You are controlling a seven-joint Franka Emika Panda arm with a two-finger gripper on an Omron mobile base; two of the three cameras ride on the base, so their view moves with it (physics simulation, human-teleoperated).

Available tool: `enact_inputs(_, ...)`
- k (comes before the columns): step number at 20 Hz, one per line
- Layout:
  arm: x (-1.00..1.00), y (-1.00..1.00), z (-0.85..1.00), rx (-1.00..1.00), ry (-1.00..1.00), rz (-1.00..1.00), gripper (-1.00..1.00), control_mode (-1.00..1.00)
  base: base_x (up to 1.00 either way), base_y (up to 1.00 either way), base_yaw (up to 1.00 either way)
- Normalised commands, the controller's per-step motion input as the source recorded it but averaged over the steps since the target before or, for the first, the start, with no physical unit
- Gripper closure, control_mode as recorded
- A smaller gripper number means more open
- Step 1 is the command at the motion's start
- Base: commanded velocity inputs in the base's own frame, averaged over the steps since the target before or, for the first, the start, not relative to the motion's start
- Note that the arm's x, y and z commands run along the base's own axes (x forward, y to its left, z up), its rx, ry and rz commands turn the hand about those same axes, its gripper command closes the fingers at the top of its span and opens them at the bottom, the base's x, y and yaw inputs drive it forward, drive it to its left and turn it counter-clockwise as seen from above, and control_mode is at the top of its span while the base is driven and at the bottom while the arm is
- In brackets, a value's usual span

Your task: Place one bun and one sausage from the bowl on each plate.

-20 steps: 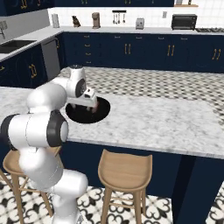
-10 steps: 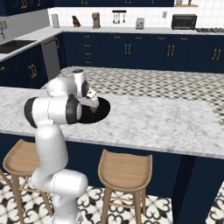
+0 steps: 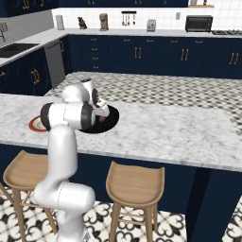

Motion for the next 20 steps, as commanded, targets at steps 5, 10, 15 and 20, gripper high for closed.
enact_inputs(5, 0.28, -0.04, -0.16, 0.0, 0.07, 0.0, -1.0, -1.0, 0.0, 0.0, 0.0)
enact_inputs(10, 0.64, 0.32, -0.12, -0.02, 0.03, 0.0, -1.0, -1.0, 0.0, 0.0, 0.0)
enact_inputs(15, 0.39, -0.06, -0.37, -0.03, 0.06, 0.0, -1.0, -1.0, 0.0, 0.0, 0.0)
enact_inputs(20, 0.06, -0.2, -0.36, -0.01, 0.06, 0.0, 1.0, -1.0, 0.0, 0.0, 0.0)
